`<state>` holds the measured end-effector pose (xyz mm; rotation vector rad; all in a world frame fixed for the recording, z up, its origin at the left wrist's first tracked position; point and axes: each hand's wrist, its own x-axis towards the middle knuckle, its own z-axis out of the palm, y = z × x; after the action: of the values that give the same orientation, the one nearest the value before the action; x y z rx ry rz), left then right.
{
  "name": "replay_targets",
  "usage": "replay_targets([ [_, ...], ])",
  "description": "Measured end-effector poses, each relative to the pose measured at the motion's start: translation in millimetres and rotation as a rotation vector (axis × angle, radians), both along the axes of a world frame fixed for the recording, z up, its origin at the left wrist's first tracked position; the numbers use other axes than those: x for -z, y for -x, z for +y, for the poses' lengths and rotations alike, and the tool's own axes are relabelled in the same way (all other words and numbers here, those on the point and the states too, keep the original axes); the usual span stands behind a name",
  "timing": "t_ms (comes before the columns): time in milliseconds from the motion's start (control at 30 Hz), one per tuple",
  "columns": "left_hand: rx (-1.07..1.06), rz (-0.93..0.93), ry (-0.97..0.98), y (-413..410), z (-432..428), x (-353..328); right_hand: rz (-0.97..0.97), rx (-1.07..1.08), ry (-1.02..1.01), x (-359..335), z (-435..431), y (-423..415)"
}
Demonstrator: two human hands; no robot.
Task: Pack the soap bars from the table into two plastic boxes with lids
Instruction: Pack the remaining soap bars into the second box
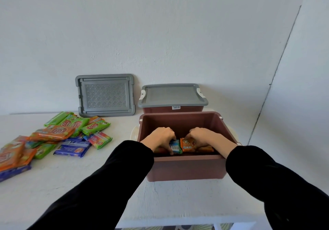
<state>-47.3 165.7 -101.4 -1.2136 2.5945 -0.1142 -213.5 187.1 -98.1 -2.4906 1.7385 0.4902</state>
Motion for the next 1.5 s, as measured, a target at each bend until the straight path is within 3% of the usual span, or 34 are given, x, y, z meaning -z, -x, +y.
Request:
replay_targets([
  [233,-0.128,0.618,0.081,-35.4,12.5,-44.3,-0.570,0.139,0.222,-41.1,2.0,-22.1],
  [433,-0.361,0.838,0.163,-149.4,13.1,-78.4,-0.775,0.033,0.325,-78.8,-11.3,-115.8],
  [567,-0.553,0.825,0.169,-239.0,17.8,-63.7,-0.771,-0.054,0.259,-80.3,-23.3,-193.6],
  [733,-0.741,0.707,0.081,-314.5,25.5,-22.2,-0.624,-0.078,0.124,-50.7,-40.5,-282.4],
  [933,-0.715,0.577,-0.140,-340.7,13.3,26.0,-0.456,0.007,-0.009,25.1,-56.7,-345.0],
  [1033,-0.646,0.560,-0.145,-346.0,2.5,45.3,-0.487,0.107,-0.038,54.0,-58.2,-349.5],
  [1100,-0.584,0.451,-0.121,-348.3,-0.8,53.0,-0.488,0.109,0.019,66.3,-56.7,-345.0],
  [1233,-0.497,0.279,-0.068,-354.7,-0.1,55.9,-0.392,0.062,0.035,64.3,-58.6,-340.5],
  [1400,-0.481,0.189,-0.034,-358.4,4.1,47.1,-0.037,0.054,-0.148,31.0,-57.7,-339.7],
  [1500,-0.534,0.045,-0.057,-361.6,11.5,38.9,-0.006,0.033,-0.186,21.5,-53.7,-338.1],
])
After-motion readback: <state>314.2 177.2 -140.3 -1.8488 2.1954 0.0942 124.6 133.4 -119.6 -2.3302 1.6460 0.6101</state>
